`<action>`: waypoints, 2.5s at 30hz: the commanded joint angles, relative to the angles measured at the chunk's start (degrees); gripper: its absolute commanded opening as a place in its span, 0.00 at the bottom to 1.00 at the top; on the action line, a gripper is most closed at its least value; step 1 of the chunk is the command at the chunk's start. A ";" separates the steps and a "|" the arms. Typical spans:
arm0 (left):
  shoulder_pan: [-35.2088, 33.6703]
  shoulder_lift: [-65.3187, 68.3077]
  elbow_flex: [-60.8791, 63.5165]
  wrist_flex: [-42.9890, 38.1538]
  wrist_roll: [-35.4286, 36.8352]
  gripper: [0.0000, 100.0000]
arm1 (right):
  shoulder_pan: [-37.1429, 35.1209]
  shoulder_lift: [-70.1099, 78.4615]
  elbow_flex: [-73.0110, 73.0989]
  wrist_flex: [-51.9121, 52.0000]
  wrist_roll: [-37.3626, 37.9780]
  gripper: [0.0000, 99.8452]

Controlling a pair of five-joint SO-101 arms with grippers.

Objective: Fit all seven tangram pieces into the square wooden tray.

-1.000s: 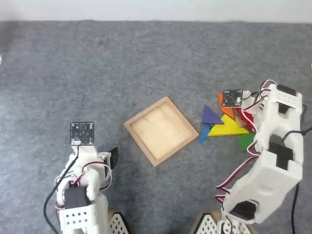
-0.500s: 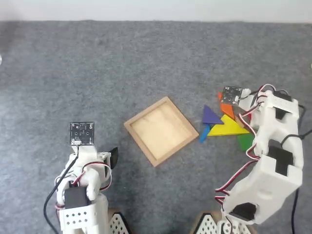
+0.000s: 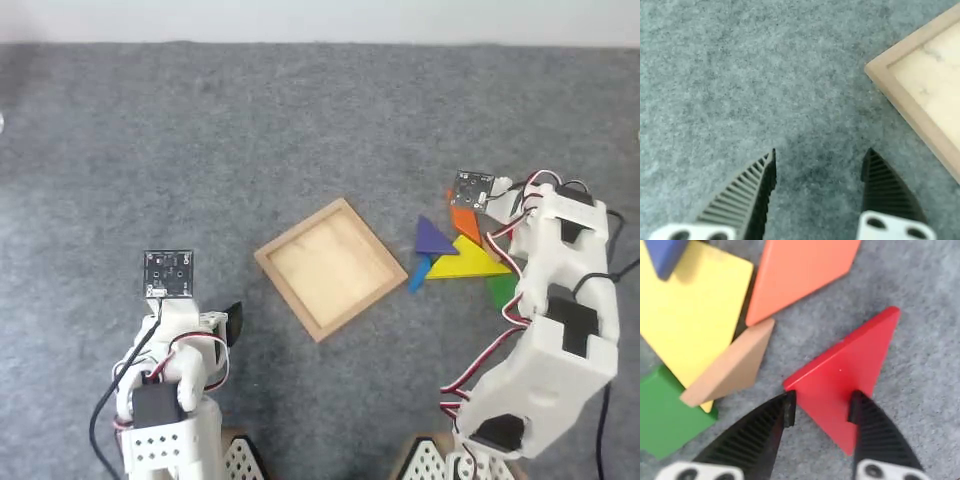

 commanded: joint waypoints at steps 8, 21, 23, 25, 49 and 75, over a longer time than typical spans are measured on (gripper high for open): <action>-0.09 -1.23 -1.27 0.26 0.44 0.27 | -1.27 -2.77 2.37 4.79 -5.98 0.27; -0.18 -1.23 -1.27 0.26 0.44 0.27 | -2.15 -2.77 2.02 4.00 -5.89 0.27; -0.18 -1.23 -1.27 0.26 0.44 0.27 | -1.45 -2.95 1.93 2.24 -5.89 0.27; -0.18 -1.23 -1.27 0.26 0.44 0.27 | -0.57 -3.38 1.05 3.03 -5.89 0.27; -0.18 -1.23 -1.27 0.26 0.44 0.27 | 0.92 -10.68 -4.57 4.26 -10.02 0.28; -0.18 -1.23 -1.27 0.26 0.44 0.27 | -3.30 0.84 -10.55 11.12 -14.42 0.33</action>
